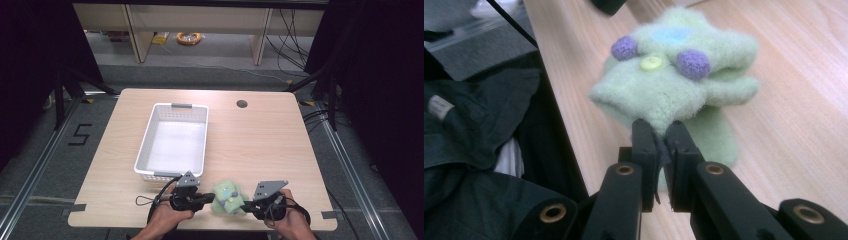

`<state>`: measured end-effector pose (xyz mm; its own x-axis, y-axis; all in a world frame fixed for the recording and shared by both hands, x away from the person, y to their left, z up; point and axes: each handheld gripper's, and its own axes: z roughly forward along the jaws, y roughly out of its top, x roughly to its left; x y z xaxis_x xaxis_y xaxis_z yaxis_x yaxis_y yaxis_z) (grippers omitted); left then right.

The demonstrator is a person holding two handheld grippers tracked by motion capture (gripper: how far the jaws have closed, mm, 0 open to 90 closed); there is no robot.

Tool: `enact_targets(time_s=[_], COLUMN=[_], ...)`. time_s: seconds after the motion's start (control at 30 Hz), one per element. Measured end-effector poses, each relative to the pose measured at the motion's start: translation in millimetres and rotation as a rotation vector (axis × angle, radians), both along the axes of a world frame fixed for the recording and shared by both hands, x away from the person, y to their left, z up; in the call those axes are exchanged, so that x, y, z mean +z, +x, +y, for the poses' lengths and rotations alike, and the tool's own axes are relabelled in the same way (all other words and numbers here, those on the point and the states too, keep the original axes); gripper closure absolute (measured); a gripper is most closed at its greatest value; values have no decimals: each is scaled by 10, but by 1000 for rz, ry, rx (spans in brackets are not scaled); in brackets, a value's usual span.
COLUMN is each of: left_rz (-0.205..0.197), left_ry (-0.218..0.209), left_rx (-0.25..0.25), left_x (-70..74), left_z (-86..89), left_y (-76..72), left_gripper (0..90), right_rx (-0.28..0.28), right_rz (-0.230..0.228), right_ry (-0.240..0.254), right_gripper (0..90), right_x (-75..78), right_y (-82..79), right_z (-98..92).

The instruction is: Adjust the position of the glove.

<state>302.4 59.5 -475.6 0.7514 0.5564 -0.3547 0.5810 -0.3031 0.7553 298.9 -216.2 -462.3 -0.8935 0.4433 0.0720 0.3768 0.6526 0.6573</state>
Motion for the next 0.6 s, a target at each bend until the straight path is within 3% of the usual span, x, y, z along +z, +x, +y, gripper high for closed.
enact_targets(time_s=[0.07, 0.17, 0.23, 0.27, 0.4, 0.6], left_rz=[-14, -21, -32, -17, -25, -44], left_ry=[2, 2, 31, 37, 53, 101], left_rx=[14, 31, 40, 36, 60, 1], left_x=[15, 11, -6, -15, -32, -27], left_z=[-2, -7, -20, -24, -94, -321], left_y=[4, 43, 92, 123, 254, 349], left_gripper=[874, 839, 784, 741, 555, 504], right_rx=[76, 89, 113, 117, 132, 137], right_rz=[0, 16, 21, 23, 42, 58], right_ry=[-8, -15, -13, -14, -11, -12], right_gripper=[857, 857, 858, 858, 858, 857], right_x=[5, -6, -29, -40, -85, -141], right_y=[13, -2, -10, -19, -18, 20], right_z=[-35, -37, -43, -47, -102, -138])
